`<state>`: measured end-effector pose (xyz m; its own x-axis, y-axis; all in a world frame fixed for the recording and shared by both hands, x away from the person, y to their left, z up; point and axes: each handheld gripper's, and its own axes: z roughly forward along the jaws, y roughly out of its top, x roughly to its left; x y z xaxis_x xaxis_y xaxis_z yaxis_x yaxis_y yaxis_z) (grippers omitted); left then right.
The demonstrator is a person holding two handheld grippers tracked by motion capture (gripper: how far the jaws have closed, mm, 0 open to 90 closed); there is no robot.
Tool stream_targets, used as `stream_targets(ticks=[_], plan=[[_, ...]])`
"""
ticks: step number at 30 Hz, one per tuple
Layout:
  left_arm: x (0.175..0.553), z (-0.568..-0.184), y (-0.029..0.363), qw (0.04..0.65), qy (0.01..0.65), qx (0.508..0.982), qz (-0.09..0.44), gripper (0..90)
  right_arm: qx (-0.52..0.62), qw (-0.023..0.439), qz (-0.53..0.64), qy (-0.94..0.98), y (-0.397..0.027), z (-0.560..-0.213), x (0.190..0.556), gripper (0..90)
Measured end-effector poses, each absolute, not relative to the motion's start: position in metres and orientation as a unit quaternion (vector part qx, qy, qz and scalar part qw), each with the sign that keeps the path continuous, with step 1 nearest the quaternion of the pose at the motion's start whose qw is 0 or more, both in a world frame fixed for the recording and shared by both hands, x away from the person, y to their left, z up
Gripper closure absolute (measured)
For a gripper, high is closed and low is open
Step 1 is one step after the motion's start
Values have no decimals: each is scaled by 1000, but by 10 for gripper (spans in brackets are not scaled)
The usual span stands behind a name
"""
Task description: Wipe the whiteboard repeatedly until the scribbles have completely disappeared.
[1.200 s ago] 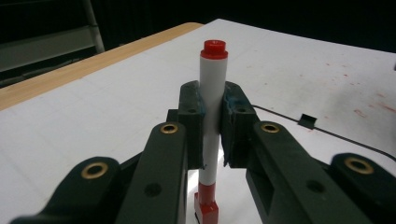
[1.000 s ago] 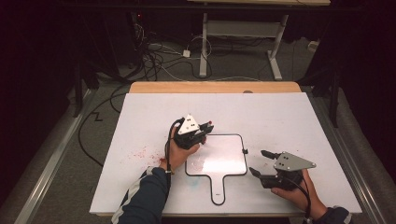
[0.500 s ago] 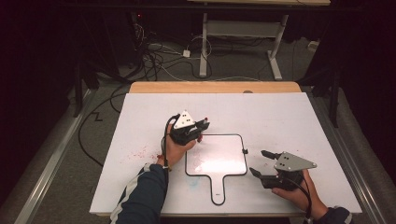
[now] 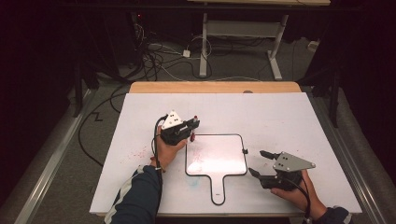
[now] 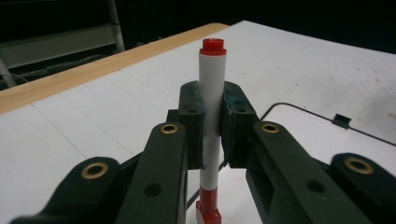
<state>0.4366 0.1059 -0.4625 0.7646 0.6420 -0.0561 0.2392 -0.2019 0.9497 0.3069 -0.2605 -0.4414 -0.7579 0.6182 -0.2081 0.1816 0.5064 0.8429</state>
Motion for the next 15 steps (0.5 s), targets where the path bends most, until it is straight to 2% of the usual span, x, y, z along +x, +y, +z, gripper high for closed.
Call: stream_targets(ticks=[7, 15], plan=[[430, -462, 94, 562, 274, 763, 166, 782, 237, 253, 434, 832, -260, -441, 307, 292], [425, -461, 112, 557, 274, 766, 165, 782, 235, 256, 435, 831, -262, -439, 304, 292]])
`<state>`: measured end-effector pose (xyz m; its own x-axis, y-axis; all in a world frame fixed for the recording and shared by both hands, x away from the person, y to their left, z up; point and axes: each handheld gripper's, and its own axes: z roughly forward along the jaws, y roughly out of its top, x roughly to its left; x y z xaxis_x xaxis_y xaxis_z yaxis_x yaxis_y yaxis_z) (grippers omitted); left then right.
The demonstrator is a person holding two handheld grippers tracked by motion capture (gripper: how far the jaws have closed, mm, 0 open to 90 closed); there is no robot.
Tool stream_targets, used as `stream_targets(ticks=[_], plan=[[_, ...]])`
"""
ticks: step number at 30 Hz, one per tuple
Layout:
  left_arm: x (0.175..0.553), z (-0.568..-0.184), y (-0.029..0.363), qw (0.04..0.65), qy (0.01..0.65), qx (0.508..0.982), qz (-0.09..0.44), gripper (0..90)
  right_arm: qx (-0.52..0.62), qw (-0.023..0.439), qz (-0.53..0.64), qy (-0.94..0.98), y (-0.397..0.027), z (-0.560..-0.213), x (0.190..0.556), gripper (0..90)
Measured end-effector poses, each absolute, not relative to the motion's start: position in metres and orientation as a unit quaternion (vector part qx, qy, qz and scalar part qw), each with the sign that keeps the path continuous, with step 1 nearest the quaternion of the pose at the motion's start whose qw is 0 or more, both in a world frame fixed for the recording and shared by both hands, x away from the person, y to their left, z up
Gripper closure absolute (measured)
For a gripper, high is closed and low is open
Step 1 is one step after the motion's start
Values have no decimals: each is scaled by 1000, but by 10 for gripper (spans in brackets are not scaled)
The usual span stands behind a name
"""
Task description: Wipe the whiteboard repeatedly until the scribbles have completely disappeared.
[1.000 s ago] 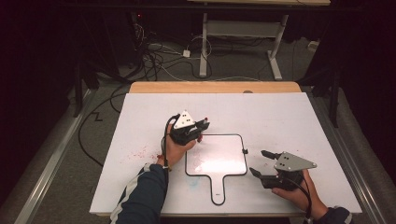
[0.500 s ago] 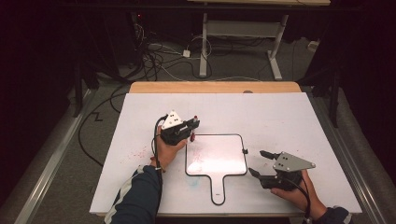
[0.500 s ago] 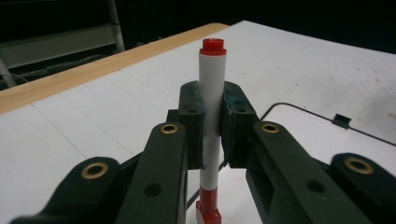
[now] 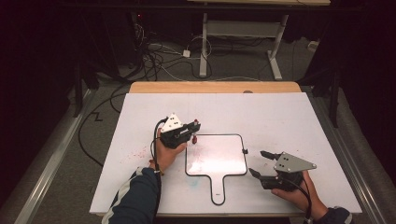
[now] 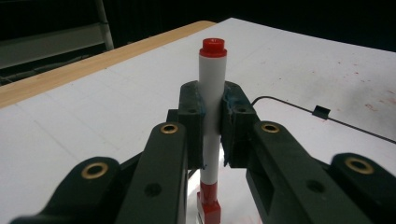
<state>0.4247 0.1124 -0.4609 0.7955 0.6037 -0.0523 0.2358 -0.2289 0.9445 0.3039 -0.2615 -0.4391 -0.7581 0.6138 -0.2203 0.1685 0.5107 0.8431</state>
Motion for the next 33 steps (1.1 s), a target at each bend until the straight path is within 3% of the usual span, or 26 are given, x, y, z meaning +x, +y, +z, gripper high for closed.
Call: stream_targets(ticks=[23, 33], plan=[[398, -458, 135, 543, 263, 784, 149, 783, 228, 259, 429, 835, -259, -438, 302, 295], [400, -463, 130, 569, 285, 761, 121, 783, 221, 257, 424, 840, -257, -439, 301, 298]])
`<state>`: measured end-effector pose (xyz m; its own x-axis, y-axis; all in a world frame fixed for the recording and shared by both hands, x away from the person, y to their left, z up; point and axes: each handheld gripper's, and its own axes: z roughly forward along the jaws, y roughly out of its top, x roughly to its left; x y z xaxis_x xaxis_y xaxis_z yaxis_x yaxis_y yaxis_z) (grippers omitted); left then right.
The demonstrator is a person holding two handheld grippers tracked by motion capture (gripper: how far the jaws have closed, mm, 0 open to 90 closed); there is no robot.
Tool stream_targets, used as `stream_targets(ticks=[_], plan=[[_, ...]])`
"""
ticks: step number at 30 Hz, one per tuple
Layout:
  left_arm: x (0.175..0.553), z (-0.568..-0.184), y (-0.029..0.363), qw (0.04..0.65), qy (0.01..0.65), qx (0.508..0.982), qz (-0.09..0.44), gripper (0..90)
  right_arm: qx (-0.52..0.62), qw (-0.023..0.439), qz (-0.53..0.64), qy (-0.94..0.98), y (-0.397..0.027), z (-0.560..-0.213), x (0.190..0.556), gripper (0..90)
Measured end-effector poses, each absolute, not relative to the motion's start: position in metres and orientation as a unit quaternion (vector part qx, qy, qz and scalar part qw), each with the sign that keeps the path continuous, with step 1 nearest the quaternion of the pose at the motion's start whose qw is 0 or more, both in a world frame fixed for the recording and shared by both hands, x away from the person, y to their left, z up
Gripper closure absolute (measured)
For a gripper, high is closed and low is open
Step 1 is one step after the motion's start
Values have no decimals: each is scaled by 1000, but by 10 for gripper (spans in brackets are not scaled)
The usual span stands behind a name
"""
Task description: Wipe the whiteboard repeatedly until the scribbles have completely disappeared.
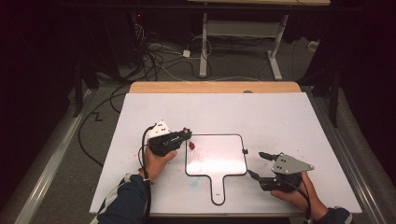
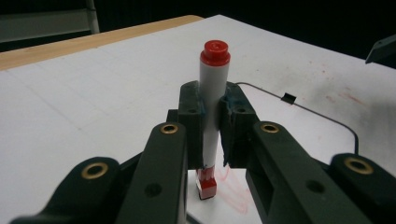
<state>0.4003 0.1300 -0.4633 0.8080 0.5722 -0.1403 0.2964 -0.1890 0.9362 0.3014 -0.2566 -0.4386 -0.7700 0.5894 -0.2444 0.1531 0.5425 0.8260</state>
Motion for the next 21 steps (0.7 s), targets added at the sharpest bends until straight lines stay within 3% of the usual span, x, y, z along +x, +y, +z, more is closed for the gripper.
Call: stream_targets(ticks=[9, 13, 21], plan=[[399, -451, 92, 527, 262, 795, 148, 783, 220, 255, 418, 844, -254, -441, 303, 299], [403, -442, 97, 479, 278, 812, 187, 783, 225, 262, 413, 843, -256, -439, 302, 304], [411, -445, 113, 490, 308, 795, 182, 784, 228, 264, 412, 842, -257, -439, 302, 304]])
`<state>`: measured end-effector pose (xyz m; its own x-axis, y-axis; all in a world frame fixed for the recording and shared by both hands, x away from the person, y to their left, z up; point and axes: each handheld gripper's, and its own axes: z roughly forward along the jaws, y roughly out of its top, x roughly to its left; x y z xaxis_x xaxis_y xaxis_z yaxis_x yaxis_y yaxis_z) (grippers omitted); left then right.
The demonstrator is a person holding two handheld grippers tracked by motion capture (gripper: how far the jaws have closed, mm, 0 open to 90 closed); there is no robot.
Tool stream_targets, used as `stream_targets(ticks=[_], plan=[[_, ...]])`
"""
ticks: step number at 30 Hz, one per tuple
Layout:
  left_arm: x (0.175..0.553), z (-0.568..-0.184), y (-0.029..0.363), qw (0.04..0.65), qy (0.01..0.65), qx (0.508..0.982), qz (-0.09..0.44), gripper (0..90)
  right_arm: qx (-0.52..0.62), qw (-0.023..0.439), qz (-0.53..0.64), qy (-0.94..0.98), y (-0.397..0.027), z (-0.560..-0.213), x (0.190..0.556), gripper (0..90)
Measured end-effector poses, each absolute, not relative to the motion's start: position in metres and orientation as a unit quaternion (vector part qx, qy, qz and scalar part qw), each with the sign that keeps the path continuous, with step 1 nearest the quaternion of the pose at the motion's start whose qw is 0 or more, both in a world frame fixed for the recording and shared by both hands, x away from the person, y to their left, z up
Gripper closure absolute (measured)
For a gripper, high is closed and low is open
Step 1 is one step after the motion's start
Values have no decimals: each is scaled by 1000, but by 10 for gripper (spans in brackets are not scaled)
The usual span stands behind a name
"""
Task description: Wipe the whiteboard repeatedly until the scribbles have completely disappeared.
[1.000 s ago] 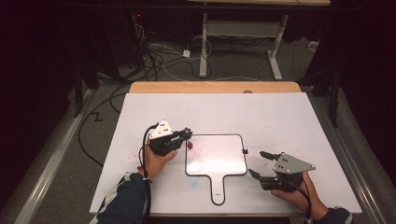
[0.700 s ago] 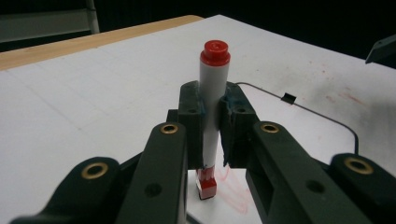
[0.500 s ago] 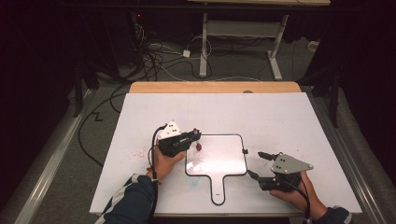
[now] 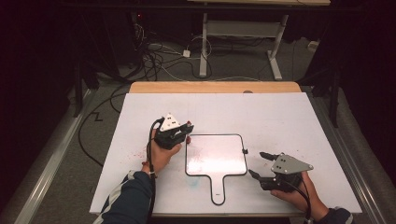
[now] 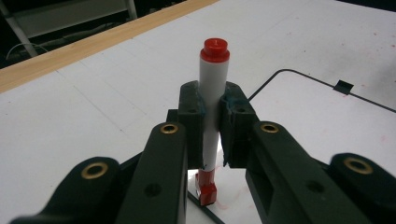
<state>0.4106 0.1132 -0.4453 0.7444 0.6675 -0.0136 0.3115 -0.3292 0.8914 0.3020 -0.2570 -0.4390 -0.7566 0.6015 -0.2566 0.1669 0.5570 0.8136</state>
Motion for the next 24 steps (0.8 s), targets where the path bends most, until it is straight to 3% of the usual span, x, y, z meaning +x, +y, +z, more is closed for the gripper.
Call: stream_targets(ticks=[8, 16, 24], plan=[[387, -445, 99, 498, 264, 811, 158, 783, 226, 264, 414, 841, -257, -437, 301, 303], [403, -449, 118, 498, 288, 794, 196, 783, 222, 264, 414, 843, -257, -438, 301, 304], [401, -452, 121, 523, 289, 786, 156, 783, 221, 262, 414, 843, -257, -438, 301, 303]])
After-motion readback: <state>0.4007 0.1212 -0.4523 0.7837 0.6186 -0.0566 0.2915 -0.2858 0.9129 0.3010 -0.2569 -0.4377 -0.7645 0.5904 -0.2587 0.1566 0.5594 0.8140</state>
